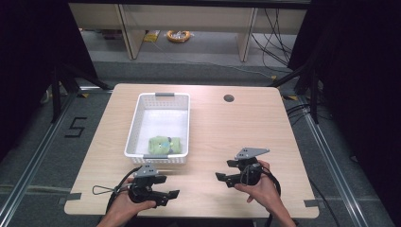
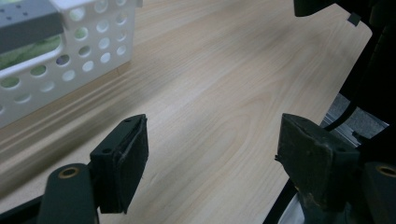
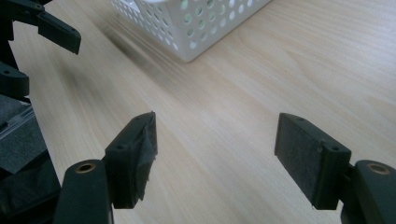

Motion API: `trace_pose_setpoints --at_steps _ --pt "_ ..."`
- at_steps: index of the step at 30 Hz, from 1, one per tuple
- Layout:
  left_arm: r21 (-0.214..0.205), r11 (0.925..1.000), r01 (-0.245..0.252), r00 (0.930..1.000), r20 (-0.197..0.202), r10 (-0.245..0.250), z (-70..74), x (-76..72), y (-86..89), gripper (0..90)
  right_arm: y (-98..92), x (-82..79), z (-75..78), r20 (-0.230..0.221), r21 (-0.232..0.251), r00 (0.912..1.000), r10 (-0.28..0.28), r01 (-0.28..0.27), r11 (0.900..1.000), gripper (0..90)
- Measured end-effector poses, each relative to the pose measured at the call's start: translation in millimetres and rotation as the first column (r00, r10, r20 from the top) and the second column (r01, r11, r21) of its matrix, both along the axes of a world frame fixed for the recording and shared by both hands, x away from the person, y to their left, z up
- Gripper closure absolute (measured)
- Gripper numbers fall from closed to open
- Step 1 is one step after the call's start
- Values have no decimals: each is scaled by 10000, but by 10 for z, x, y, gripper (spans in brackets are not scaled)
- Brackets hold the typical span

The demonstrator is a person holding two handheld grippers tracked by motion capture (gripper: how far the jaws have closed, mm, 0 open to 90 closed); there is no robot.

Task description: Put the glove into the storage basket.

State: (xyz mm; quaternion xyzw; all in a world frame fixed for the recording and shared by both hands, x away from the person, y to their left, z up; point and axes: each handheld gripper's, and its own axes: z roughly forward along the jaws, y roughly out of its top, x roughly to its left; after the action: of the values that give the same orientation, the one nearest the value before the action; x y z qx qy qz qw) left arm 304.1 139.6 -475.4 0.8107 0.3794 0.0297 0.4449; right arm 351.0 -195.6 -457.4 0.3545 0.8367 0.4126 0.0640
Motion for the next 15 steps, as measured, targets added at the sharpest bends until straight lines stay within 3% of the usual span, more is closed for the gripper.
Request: trace_pose_setpoints --at_steps 6,12,15 --pt "-140 9999 69 10000 2 -69 -58 -36 13 241 -41 -112 -49 -232 80 9997 -125 127 9999 294" --pt "169 9998 104 9999 81 -105 -80 -87 34 238 -99 -203 -104 -45 141 10000 68 -67 9999 279" --pt "98 9999 99 9999 -44 -98 -102 -119 36 238 -130 -261 -135 -8 188 10000 -19 19 9998 269"
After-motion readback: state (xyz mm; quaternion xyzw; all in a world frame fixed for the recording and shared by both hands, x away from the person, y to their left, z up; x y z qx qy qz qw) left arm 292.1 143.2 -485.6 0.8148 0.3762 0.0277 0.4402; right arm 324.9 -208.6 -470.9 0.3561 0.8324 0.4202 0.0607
